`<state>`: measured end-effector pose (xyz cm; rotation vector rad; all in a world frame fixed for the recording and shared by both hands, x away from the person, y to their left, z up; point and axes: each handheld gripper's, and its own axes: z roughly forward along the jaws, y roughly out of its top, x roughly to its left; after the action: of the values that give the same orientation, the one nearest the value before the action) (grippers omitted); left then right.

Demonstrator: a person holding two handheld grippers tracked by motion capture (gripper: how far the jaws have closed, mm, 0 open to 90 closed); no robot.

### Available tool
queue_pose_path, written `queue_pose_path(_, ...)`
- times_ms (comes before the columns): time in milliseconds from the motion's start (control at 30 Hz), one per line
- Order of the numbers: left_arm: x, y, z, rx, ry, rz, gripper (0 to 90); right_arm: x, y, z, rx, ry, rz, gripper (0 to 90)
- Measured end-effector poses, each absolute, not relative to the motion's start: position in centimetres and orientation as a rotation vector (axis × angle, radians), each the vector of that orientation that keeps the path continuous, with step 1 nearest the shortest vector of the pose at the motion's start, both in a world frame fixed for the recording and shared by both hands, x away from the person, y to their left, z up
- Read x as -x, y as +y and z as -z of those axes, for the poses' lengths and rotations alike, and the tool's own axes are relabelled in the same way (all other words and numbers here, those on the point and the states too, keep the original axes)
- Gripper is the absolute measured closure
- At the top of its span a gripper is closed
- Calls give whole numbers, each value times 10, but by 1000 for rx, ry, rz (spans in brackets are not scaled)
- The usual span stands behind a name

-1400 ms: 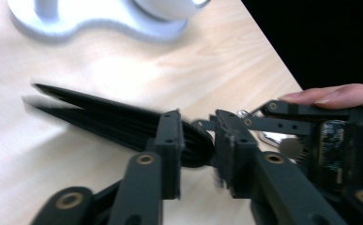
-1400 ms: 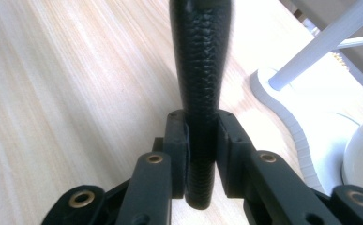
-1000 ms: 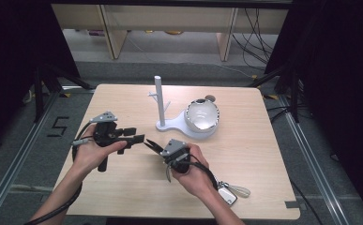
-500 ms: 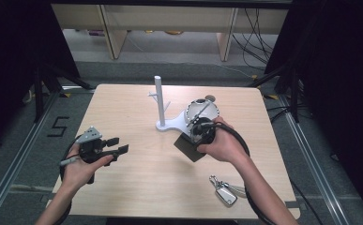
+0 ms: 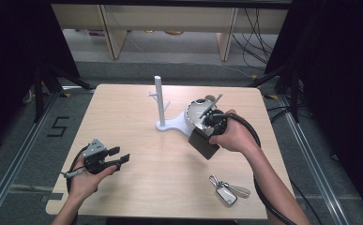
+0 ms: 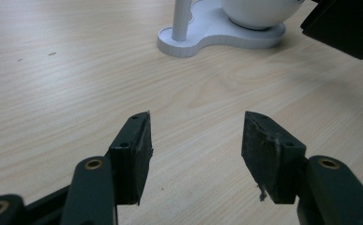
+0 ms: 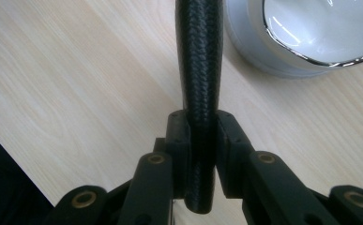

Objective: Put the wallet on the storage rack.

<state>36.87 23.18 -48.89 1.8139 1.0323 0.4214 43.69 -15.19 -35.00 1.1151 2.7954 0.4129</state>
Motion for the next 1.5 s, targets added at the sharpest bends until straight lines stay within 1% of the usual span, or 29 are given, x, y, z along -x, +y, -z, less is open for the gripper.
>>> queue_pose_path(233, -368, 227, 503, -1828, 1039, -423, 419, -442, -162, 341, -1135, 2775, -423, 778)
queue_pose_path(367, -367, 227, 507, -1842, 1036, -448, 408, -446, -166, 335, -1137, 2765, -406, 778)
queue_pose_path(633, -366, 228, 509, -1846, 1032, -455, 408, -459, -174, 327, -1132, 2763, -362, 776)
queue_pose_path(967, -367, 229, 508, -1832, 1036, -459, 407, -465, -173, 316, -1109, 2740, -361, 790)
queue_pose_path(1300, -367, 228, 510, -1839, 1038, -451, 405, -470, -172, 295, -1075, 2687, -432, 789)
queue_pose_path(1500, -366, 228, 510, -1839, 1038, -452, 405, -483, -171, 293, -1035, 2661, -459, 789)
